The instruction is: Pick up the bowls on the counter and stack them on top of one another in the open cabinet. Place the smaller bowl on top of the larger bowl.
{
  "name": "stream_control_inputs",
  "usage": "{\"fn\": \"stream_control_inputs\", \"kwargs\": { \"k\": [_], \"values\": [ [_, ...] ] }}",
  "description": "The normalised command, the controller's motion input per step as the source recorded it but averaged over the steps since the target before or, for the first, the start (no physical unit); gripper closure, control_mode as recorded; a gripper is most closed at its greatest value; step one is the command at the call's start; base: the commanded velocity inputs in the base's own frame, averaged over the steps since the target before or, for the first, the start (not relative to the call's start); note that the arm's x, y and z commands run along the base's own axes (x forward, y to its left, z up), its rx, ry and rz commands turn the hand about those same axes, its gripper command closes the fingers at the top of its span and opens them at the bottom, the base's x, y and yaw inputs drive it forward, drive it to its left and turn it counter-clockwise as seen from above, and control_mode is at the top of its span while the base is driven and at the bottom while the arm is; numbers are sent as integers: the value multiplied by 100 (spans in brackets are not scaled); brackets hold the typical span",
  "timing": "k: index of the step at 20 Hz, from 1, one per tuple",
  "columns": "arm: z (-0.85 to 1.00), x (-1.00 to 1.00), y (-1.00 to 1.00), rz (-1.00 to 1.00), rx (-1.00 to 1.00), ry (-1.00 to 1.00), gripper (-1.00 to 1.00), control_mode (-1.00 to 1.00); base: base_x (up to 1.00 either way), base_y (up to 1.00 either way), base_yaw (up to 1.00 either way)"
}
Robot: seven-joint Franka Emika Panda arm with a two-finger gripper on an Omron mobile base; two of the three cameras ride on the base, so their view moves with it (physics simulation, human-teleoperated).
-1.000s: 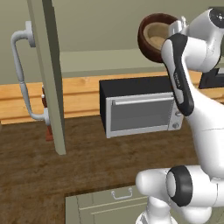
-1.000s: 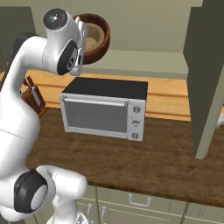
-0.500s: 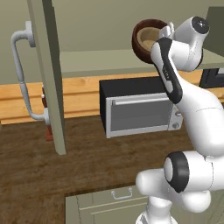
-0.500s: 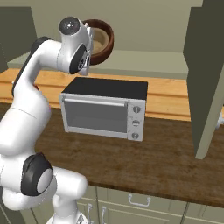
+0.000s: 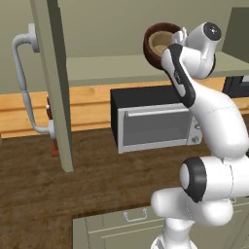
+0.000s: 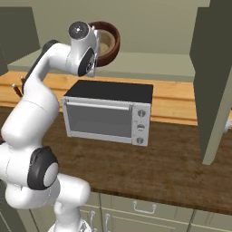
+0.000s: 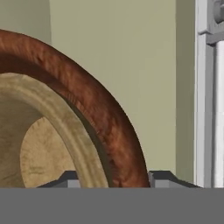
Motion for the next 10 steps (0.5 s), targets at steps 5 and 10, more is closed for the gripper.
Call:
{"fn": "stream_control_inputs", "kwargs": {
  "k": [5,10],
  "values": [
    [-7,45,0,0,0,0,100,-100,0,0,0],
    [-3,26,0,1,0,-4,-100,-100,0,0,0]
  ]
}}
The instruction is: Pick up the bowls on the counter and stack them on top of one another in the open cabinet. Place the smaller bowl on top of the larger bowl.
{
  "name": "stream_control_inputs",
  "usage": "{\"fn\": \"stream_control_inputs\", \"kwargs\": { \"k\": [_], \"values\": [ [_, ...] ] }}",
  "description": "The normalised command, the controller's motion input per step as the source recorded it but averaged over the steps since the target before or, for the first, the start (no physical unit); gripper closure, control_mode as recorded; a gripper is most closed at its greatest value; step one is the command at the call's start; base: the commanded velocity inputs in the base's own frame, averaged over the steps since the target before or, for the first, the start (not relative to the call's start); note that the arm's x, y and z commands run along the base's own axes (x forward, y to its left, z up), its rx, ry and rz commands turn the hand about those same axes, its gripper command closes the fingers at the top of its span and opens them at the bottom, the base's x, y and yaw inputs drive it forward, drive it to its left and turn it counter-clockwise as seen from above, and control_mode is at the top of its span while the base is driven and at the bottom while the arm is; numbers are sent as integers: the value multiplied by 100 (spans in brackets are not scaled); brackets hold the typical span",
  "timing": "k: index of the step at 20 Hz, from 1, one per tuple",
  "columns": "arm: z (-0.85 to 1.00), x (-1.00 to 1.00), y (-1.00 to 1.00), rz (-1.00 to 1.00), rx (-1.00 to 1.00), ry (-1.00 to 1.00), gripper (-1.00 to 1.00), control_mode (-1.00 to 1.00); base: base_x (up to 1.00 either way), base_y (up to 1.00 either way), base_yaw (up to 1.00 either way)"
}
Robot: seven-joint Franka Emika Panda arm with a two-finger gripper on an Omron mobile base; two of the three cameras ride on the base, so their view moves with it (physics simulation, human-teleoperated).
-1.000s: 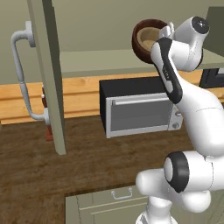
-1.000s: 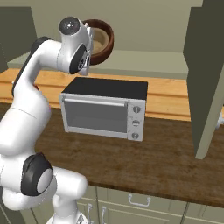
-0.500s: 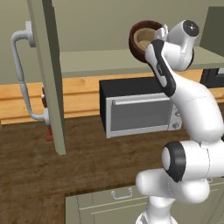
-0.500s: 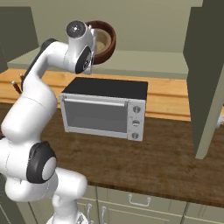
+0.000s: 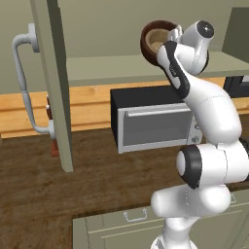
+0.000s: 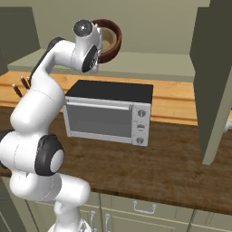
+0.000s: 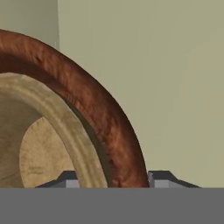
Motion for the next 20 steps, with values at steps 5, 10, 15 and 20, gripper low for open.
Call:
{"fn": "stream_control_inputs", "kwargs": {
  "k": [5,10,15,20],
  "values": [
    [17,-1,0,1,0,-17,-100,-100,0,0,0],
    [22,-17,0,1,0,-22,-100,-100,0,0,0],
    [9,-39,0,1,0,-19,-100,-100,0,0,0],
    [-1,-82,-6,0,3,-3,-100,-100,0,0,0]
  ]
}}
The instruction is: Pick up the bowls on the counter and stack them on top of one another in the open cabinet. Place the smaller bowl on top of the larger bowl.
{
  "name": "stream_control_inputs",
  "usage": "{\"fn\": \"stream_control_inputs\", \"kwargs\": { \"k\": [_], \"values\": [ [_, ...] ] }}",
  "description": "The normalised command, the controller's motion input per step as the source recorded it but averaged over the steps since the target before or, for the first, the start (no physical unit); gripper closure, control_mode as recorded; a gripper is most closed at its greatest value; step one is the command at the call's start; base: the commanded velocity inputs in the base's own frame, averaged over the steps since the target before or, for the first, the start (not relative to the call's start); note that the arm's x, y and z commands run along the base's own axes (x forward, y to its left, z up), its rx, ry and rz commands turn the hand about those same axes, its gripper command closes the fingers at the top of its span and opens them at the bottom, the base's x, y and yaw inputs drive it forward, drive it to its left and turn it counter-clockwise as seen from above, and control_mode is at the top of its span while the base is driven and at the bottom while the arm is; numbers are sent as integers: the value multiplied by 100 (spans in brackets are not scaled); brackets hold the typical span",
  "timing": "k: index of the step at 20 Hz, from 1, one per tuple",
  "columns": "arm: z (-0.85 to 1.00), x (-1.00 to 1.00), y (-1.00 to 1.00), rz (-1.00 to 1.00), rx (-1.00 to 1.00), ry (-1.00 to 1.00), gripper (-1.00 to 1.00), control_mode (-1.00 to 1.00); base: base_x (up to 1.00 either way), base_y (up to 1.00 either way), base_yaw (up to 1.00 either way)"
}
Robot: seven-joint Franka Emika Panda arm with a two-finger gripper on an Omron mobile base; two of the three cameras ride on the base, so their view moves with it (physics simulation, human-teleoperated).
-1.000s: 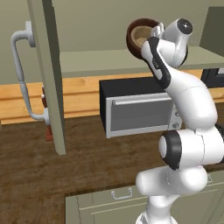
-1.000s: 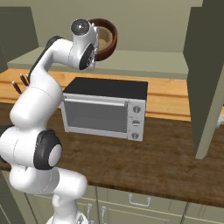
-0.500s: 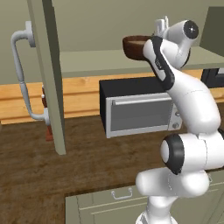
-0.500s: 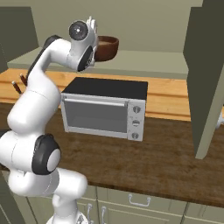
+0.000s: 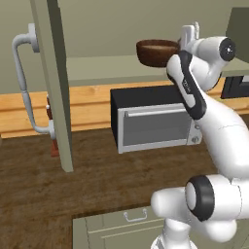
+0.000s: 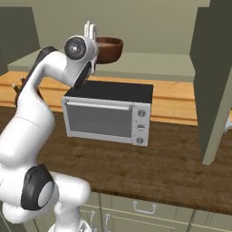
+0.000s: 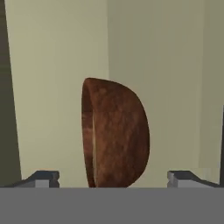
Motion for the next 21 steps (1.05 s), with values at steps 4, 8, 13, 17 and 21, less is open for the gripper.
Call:
{"fn": "stream_control_inputs", "kwargs": {
  "k": [4,8,13,17,21],
  "values": [
    [-32,-100,-13,0,0,17,-100,-100,0,0,0],
    [-40,-100,-5,2,0,31,-100,-100,0,0,0],
    [-78,-67,0,0,-5,44,-100,-100,0,0,0],
    [-100,-47,0,0,-9,51,-100,-100,0,0,0],
    [-100,-46,0,0,-10,52,-100,-100,0,0,0]
  ]
}}
